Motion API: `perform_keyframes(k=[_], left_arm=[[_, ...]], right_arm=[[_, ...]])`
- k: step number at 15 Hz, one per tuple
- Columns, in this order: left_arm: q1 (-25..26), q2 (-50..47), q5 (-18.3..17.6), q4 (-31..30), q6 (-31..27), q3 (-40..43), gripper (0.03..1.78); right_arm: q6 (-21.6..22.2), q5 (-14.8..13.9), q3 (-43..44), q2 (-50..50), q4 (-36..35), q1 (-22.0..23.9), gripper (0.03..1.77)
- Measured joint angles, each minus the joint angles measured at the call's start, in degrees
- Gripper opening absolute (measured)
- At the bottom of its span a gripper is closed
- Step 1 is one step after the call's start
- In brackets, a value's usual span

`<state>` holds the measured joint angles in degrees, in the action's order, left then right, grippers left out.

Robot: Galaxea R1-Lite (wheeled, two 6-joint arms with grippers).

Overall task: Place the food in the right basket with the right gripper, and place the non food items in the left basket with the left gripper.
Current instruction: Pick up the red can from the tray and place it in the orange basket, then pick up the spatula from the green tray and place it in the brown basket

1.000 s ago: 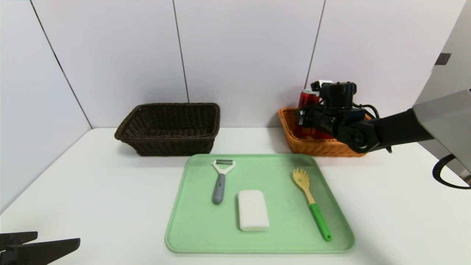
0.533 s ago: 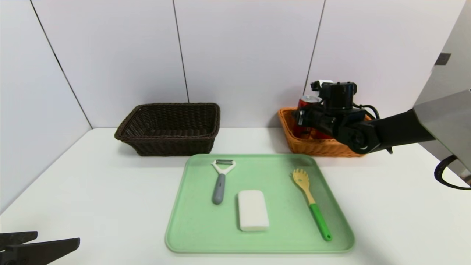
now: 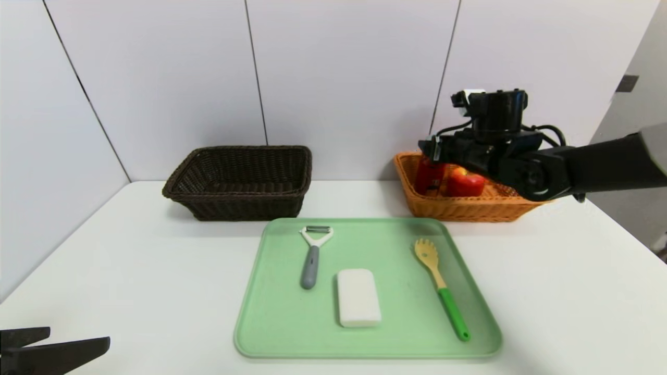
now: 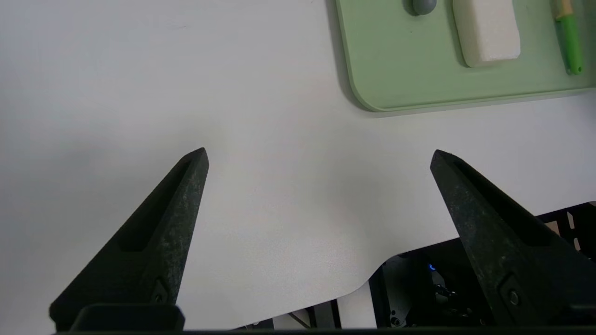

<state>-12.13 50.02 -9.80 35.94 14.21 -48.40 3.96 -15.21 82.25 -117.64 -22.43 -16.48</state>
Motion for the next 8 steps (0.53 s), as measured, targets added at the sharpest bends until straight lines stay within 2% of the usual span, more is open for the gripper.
perform_keyframes(k=[4, 6, 8], left_arm=[[-0.1, -0.3, 0.0, 0.1, 0.0, -0.4, 1.69], [-0.1, -0.3, 0.0, 0.2, 0.0, -1.1, 1.69], [-0.6, 0.0, 0.0, 1.4, 0.0, -3.1, 1.69]], right_arm=[[-4.8, 0.3, 2.0, 8.4, 10.1, -1.2, 1.62], [-5.1, 0.5, 2.9, 12.7, 16.2, -3.6, 1.64], [-3.4, 0.3, 6.2, 16.2, 25.9, -5.9, 1.66]])
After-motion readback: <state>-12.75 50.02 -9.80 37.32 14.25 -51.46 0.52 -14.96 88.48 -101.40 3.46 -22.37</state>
